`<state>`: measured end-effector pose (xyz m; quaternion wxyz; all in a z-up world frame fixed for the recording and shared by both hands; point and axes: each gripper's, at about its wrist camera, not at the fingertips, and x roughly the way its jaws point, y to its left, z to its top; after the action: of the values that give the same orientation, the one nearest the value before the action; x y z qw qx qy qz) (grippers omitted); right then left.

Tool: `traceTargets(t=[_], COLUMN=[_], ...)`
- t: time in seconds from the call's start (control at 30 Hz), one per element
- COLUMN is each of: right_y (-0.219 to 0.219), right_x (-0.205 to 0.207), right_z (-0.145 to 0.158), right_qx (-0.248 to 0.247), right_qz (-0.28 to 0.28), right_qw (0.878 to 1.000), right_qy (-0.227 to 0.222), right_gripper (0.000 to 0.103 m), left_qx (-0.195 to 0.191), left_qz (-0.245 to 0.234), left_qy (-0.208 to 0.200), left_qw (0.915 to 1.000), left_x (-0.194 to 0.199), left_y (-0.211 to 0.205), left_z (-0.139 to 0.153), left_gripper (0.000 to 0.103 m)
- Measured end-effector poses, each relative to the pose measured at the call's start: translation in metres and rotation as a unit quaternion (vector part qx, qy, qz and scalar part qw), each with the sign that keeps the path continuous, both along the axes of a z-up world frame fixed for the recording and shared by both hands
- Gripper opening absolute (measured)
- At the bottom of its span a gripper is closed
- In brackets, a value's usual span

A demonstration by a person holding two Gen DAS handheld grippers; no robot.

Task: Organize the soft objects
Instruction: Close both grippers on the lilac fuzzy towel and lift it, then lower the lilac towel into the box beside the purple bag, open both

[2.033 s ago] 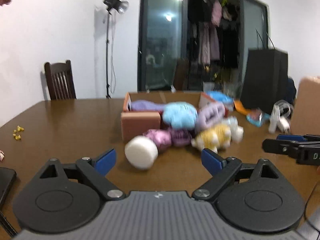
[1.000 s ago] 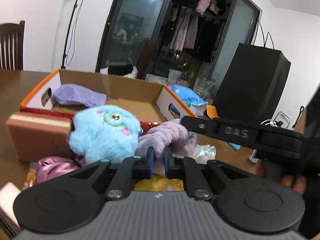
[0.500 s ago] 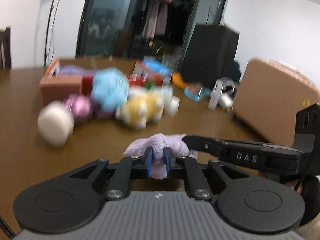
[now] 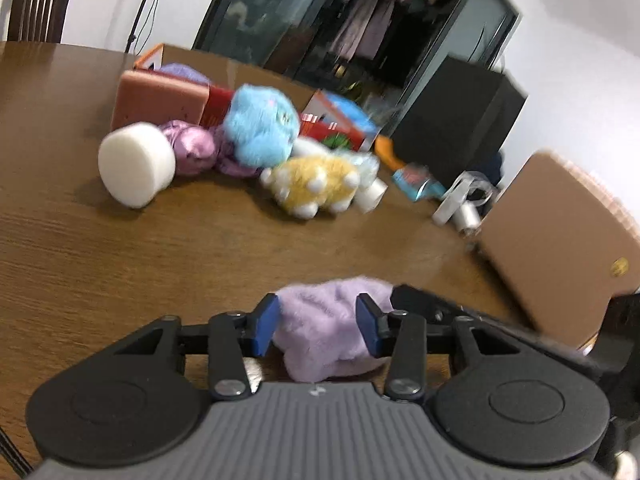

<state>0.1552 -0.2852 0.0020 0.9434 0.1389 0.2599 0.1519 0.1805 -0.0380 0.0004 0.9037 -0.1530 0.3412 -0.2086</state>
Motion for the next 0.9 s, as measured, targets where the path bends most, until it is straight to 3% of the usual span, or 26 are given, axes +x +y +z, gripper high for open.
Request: traceTargets(t=[0.1,0.23,0.33,0.4,0.53,0.7,0.8,0.9], right_y=[0.004,0.007,0.01,0.011,0.014,0.036,0.061,0.096], right_x=[0.008,0.012,0.015,0.02,0.049,0.147,0.232,0.314], right_z=[-0.01,-0.013,-0.007,0.003,0.049,0.103,0.119,0.112], right_qx=[-0.001,0.002,-0.016,-0.014,-0.007,0.009,0.013,-0.016], right_qz=[0.012,0.043,0.057,0.069,0.089,0.113,0.119,0.12], right_qw=[1.0,0.999,0.998,0.997,0.995,0.99,0.992,0.992], right_qy=[0.019,0.02,0.016,0.011,-0.049,-0.08,-0.041,0.02], right_gripper=[0.036,0.022,0.017,0.016,0.017,0.017,0.017,0.017], left_qx=[0.014,0.011,0.001,0.006,0.002,0.03,0.073,0.112], left_qz=[-0.003,-0.009,-0.014,-0.014,-0.016,-0.007,0.005,0.027], left_qy=[0.006,0.006,0.003,-0.016,-0.082,-0.119,-0.097,-0.05], left_qw=[0.9999,0.9999,0.9999,0.9998,0.9965,0.9924,0.9926,0.9921], left_x=[-0.002,-0.003,0.002,0.009,0.04,0.134,0.211,0.285], left_y=[-0.004,0.0,0.003,0.005,0.021,0.046,0.057,0.068], left_z=[-0.008,-0.013,-0.009,0.002,0.048,0.108,0.117,0.103], left_gripper=[0.042,0.025,0.018,0.017,0.017,0.017,0.017,0.018])
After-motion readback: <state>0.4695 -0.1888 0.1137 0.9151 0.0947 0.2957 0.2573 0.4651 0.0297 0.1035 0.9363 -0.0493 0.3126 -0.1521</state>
